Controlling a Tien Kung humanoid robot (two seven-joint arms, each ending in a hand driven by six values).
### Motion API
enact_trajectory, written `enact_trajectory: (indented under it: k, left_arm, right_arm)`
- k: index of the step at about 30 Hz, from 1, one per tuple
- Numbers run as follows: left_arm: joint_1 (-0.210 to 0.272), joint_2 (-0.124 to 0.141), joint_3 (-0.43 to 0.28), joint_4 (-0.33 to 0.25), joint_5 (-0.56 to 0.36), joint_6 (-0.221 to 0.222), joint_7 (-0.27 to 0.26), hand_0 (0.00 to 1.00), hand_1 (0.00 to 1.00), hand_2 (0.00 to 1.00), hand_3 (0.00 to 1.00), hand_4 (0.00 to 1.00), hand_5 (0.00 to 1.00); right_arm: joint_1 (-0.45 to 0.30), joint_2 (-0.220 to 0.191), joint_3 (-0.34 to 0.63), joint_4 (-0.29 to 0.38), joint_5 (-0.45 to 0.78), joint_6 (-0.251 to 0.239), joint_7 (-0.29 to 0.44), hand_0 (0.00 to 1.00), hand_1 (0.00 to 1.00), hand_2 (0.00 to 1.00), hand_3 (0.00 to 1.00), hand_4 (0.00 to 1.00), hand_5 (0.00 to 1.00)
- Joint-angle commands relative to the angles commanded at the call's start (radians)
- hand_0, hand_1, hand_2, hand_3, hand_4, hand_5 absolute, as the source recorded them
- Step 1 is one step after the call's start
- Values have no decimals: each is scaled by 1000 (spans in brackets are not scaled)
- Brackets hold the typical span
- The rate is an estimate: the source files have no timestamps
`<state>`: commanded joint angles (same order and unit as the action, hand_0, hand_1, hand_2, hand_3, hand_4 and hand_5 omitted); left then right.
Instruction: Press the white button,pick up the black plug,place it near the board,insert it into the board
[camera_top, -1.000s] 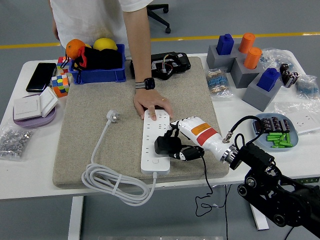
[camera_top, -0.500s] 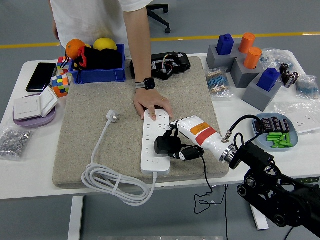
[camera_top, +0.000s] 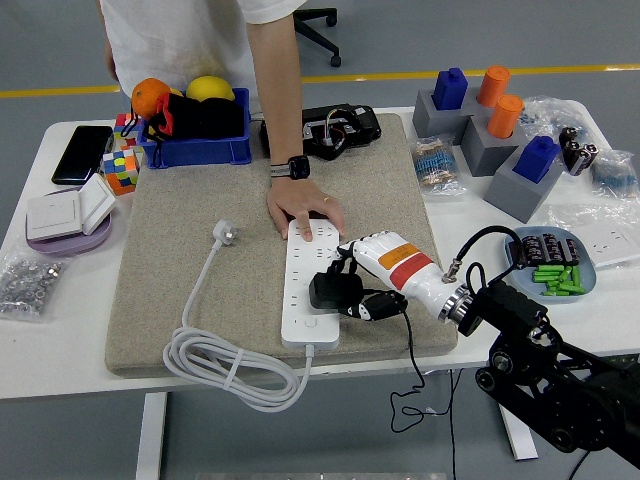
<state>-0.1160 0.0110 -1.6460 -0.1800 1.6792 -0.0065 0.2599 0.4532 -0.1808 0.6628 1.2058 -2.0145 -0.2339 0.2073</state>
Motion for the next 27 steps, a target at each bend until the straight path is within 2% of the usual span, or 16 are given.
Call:
enact_trajectory:
  k: [27]
  left_arm:
    - [5,1,2,0,7,-2,1,470,495,509,578,567,286]
  right_arm:
    - [15,18,-44,-23,-9,4,-27,177,105,133,549,746,2]
